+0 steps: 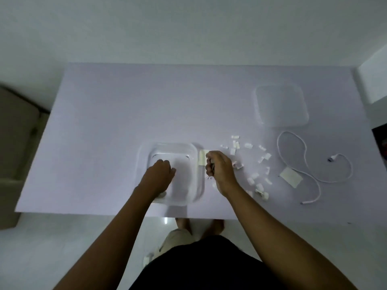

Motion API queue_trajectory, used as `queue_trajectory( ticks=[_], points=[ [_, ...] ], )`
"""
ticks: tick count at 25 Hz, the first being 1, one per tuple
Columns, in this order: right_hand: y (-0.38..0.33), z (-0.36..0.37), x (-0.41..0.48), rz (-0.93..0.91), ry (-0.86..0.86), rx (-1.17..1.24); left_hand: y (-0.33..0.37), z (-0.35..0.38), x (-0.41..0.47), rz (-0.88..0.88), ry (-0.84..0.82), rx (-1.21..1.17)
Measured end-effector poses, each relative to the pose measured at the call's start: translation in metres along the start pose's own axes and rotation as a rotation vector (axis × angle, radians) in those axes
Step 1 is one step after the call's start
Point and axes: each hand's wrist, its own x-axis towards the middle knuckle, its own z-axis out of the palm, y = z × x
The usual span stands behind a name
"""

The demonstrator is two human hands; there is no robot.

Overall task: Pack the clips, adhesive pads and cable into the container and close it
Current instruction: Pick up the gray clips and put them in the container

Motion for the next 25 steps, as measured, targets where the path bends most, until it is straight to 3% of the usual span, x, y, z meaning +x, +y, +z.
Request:
queue_trajectory(
  ticks=[2, 8, 14, 17, 20, 21, 23, 25],
  points=[
    [0.003, 0.030, -0.004, 0.067, -0.058, -0.025, -0.028, -0.007, -0.010, 0.053, -0.103, 0.183],
    [0.035, 0.090, -0.007, 0.280, -0.127, -0.061, -0.061, -0.011, -0.012, 0.283, -0.139, 0.595],
    [0.059, 0.093, 0.000, 0.424, -0.050, -0.212, -0.067, -0.019, -0.003, 0.348, -0.207, 0.668],
    [0.064, 0.100, 0.003, 0.432, -0.074, -0.297, -0.076, -0.027, 0.000, 0.291, -0.081, 0.338],
    [0.069, 0.114, 0.003, 0.410, -0.117, -0.364, -0.094, -0.018, 0.002, 0.125, 0.373, -0.254],
    [0.071, 0.119, 0.002, 0.393, -0.140, -0.411, -0.098, -0.012, 0.002, 0.027, 0.438, -0.395],
    [0.076, 0.129, 0.000, 0.335, -0.209, -0.548, -0.102, 0.002, 0.005, -0.172, 0.377, -0.603],
    [0.079, 0.136, -0.002, 0.238, -0.305, -0.693, -0.104, 0.016, 0.009, -0.263, 0.276, -0.725]
  ],
)
